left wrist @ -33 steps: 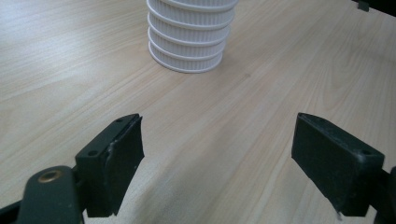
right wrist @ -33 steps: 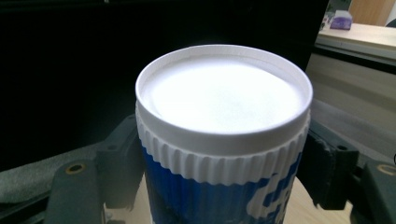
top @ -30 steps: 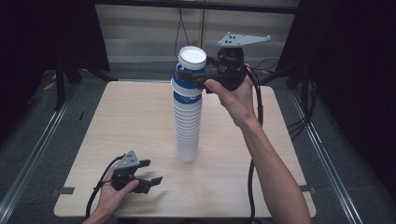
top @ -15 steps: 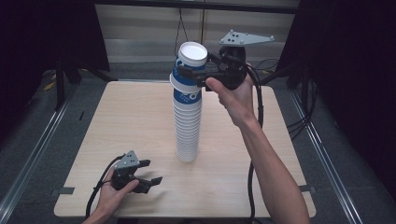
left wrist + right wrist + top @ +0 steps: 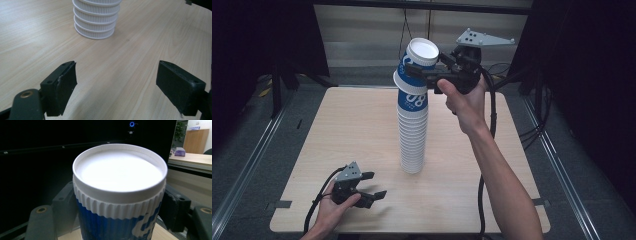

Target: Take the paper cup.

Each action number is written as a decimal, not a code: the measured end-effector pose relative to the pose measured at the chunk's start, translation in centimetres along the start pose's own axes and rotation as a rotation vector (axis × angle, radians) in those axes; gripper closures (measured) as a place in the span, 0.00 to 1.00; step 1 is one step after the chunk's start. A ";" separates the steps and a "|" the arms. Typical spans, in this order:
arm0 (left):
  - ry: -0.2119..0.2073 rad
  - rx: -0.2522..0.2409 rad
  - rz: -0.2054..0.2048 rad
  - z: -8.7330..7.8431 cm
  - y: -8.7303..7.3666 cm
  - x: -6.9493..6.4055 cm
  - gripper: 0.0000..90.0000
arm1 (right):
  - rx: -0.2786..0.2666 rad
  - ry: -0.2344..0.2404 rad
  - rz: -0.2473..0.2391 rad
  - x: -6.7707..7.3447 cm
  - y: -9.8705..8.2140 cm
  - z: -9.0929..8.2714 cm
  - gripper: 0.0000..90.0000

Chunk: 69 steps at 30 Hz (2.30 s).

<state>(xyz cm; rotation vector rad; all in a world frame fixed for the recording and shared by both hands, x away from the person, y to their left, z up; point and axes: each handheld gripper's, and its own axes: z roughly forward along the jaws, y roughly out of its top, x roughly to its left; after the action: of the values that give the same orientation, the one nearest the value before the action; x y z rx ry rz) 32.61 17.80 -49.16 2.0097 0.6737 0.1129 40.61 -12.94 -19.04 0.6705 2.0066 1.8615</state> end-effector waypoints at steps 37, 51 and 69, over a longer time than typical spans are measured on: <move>0.007 -0.002 0.002 -0.1 0.0 0.1 0.19 | -0.069 -0.071 0.037 -1.7 0.2 -5.9 0.30; -0.012 -0.018 0.021 -0.1 0.0 0.0 0.19 | -0.022 -0.112 0.059 -2.2 -3.6 -9.2 0.30; -0.038 -0.014 0.029 0.3 0.1 -0.4 0.19 | 0.112 -0.090 0.085 -1.0 -9.5 -8.6 0.30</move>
<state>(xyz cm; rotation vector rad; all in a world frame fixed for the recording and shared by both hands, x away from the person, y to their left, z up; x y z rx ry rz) 32.45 17.32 -49.14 2.0035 0.6181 0.0957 35.73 -21.04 -27.71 0.8675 2.0653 1.7419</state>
